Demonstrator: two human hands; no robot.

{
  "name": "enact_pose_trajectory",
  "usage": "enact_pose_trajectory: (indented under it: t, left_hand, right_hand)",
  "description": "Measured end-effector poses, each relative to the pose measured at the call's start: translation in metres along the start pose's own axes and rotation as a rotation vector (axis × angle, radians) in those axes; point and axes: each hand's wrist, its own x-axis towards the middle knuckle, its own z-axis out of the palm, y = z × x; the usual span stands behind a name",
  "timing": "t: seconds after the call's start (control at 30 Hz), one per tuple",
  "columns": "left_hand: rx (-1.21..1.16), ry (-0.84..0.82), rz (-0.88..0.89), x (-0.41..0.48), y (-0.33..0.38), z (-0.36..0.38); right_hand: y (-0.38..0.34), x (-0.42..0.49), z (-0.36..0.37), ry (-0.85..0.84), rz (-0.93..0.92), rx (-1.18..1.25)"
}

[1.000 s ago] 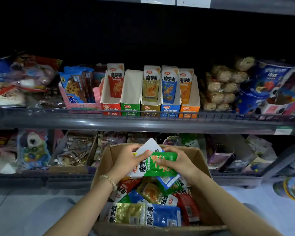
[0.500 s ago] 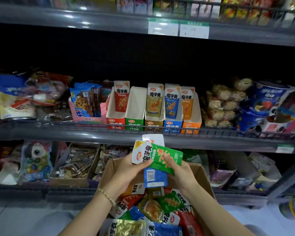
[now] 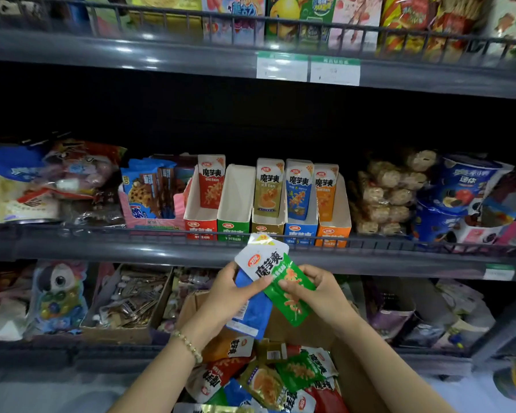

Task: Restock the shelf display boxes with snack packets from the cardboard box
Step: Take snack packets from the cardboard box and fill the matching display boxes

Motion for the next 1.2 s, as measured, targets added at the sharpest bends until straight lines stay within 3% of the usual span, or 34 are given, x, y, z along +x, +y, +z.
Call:
enact_pose_trajectory:
  t: [0.23,0.37,0.43,0.53,0.63,0.83,1.0,1.2]
  left_hand:
    - [-0.116,0.25,0.159,0.015,0.012,0.004]
    - [0.099,0.26,0.177,0.023,0.012,0.006]
    - [0.174,0.184,0.135,0.022,0.012,0.008]
    - [0.016,-0.064,-0.015,0.016,0.021,0.001]
    - [-0.01,-0.173,-0.043,0.014,0.028,-0.014]
    - [-0.056,-0.047,0.019,0.012,0.026,-0.019]
    - [-0.073,0.197,0.105,0.025,0.022,-0.02]
    - [0.043,0.087,0.102,0.042,0.032,-0.015]
  right_hand:
    - [-0.006,0.002,0.024,0.026,0.088,0.415]
    - [-0.01,0.003,0.04,-0.028,0.164,0.508]
    - [-0.011,0.005,0.048,-0.025,0.17,0.492]
    - [-0.013,0.007,0.054,-0.031,0.161,0.442]
    - [-0.015,0.007,0.055,-0.043,0.145,0.369]
    - [-0.011,0.015,0.056,0.067,0.002,0.21]
    - [-0.015,0.022,0.049,0.034,-0.038,0.142]
    - [-0.032,0.041,0.022,-0.033,-0.098,0.091]
